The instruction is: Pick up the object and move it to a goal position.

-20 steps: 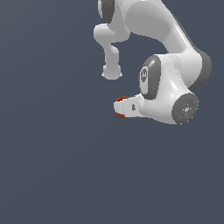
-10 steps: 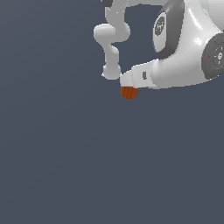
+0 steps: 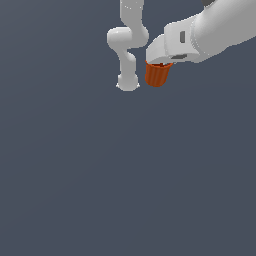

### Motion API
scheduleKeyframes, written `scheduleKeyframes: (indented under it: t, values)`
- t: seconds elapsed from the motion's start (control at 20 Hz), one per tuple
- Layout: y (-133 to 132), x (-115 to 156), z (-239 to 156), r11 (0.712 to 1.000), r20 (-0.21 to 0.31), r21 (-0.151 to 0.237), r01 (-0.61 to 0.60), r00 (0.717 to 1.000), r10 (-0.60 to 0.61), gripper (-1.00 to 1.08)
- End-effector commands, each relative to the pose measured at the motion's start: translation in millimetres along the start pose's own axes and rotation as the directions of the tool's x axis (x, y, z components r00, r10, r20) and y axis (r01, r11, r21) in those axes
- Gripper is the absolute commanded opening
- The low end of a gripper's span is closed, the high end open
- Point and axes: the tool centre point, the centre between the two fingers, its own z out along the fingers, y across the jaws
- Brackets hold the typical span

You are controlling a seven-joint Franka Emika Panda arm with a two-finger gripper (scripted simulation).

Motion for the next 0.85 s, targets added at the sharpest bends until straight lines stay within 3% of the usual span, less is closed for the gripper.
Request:
scheduleKeyframes:
  t: [0.0,0.4,0.8]
  values:
    - [-6,-21,-10,1.0,0.0,0.0,0.0,1.0,0.0,-1.0]
    - [-16,-58,-32,1.0,-0.001,0.001,-0.001,1.0,0.001,-1.0]
    - [-18,-65,-37,1.0,-0.001,0.002,-0.002,1.0,0.002,-1.0]
